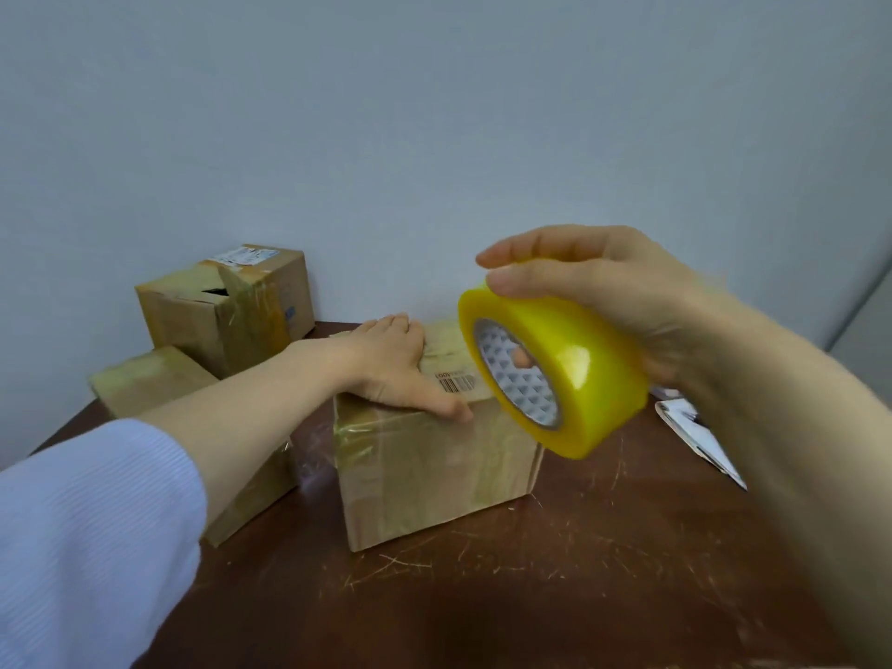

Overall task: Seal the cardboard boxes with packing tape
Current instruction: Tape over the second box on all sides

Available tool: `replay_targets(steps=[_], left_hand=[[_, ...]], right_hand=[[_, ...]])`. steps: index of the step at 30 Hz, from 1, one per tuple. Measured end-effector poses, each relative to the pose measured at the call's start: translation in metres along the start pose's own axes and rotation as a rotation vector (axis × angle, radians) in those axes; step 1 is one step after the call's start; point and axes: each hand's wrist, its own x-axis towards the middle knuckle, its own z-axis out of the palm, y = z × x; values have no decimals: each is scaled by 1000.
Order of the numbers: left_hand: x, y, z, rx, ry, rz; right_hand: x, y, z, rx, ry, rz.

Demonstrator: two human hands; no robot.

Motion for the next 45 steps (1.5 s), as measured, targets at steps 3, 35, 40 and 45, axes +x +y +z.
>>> replay_targets(steps=[3,35,40,45], left_hand=[[0,2,-2,7,-7,-10],[15,88,29,14,153,-47],[4,78,7,-53,22,21],[-28,44,16,141,34,77]], right_hand=[[-25,2,-9,-28,-59,80],[-38,134,26,134,16,396],[-39,131,28,127,31,380],[-47,129,29,159,24,420]])
